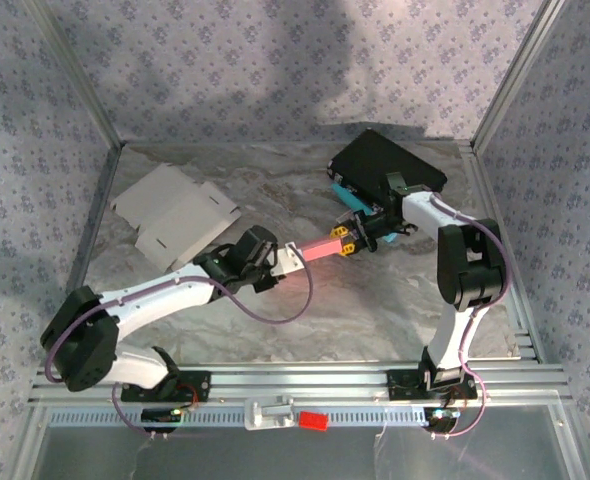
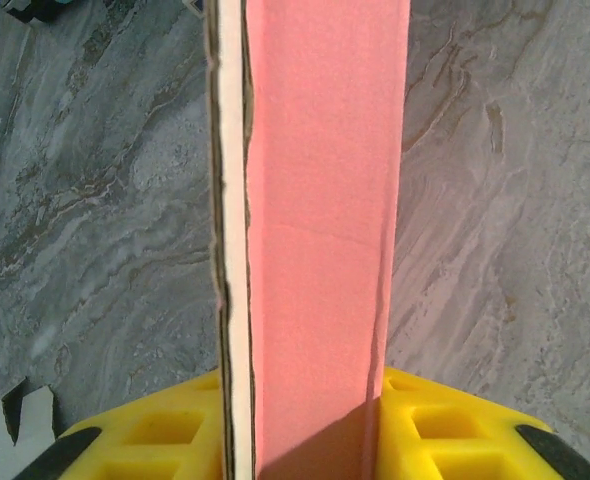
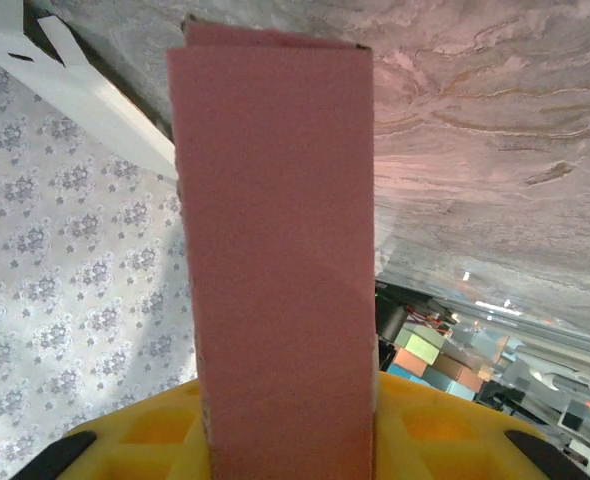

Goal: Fold the paper box

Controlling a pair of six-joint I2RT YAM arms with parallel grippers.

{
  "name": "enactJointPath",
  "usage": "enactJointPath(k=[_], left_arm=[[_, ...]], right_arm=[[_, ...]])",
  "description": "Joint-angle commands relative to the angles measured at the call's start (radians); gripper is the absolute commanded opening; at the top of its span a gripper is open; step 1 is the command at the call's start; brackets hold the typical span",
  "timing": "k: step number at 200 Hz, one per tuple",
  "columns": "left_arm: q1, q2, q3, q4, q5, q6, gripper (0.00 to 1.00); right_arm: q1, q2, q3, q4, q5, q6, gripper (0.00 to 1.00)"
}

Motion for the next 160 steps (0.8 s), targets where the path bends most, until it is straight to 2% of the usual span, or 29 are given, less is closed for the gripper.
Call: enactJointPath(k=[1,21,55,79,103,131,160], left_arm=[[-0.005,0.026,0.06,0.0,0.026,-0.017,0.29],[-0.005,0.027,0.072,-0.016,0.035,-0.011,0.27],[-0.005,0.007,0.123,-0.145,0.082,0.006,0.21],[-0.006,0.009,0.185,-0.292,0.127,-0.018,0.21],[-0.004,0.016,0.235,-0.423,0.173,-0.072,0.17],[-0.004,0.019,0.261,-0.536,0.187,-0.131,0.17],[-0.004,0.054,0.309,-0.628,0.167,-0.184,0.17]], right_arm=[[0.006,-0.021,-0.023,-0.031,-0.054,0.021,0.32],[0.001,-0.026,-0.038,-0.037,-0.054,0.023,0.34],[-0.024,-0.046,-0.049,-0.066,-0.021,-0.008,0.56],[-0.054,-0.099,-0.026,-0.096,0.061,-0.051,0.61],[-0.089,-0.197,0.001,-0.111,0.186,-0.081,0.64],[-0.113,-0.311,0.049,-0.201,0.408,-0.165,0.65],[-0.059,-0.447,0.032,-0.228,0.65,-0.219,0.63]])
